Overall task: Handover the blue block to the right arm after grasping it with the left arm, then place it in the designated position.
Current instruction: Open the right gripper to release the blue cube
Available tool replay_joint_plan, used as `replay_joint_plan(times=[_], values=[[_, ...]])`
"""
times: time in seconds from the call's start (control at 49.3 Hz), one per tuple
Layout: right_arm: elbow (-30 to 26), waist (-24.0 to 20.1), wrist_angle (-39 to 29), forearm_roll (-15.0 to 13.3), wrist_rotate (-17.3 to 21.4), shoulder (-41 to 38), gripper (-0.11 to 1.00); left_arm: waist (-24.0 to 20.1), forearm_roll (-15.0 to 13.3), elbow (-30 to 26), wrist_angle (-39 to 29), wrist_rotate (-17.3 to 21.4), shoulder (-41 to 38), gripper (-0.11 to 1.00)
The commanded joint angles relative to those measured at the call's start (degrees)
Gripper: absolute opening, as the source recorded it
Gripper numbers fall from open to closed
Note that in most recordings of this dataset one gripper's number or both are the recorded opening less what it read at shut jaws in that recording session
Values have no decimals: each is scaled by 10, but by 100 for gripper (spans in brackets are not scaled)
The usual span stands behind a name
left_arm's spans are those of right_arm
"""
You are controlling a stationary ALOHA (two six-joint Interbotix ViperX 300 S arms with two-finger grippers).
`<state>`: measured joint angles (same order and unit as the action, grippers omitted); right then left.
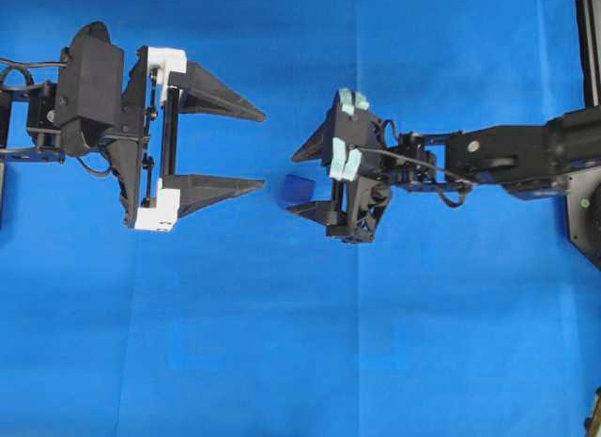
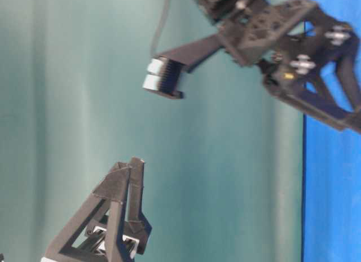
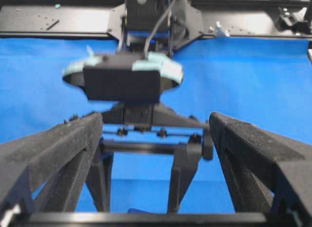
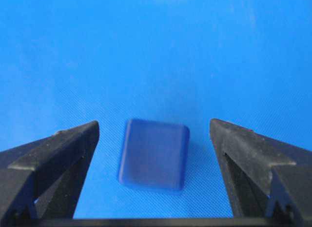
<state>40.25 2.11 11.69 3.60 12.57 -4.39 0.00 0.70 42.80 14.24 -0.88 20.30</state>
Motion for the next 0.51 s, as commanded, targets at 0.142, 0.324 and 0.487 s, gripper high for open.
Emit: replay_joint_plan(times=[0.142,0.324,0.487], values=[[-4,-2,-62,-14,-4,107,92,1,-1,-8,4,0,9,93],[5,-2,-94,-26,-4,179,92,1,-1,-8,3,1,9,93],[15,-2,-122,-33,-4,239,91,1,-1,-8,4,1,9,93]])
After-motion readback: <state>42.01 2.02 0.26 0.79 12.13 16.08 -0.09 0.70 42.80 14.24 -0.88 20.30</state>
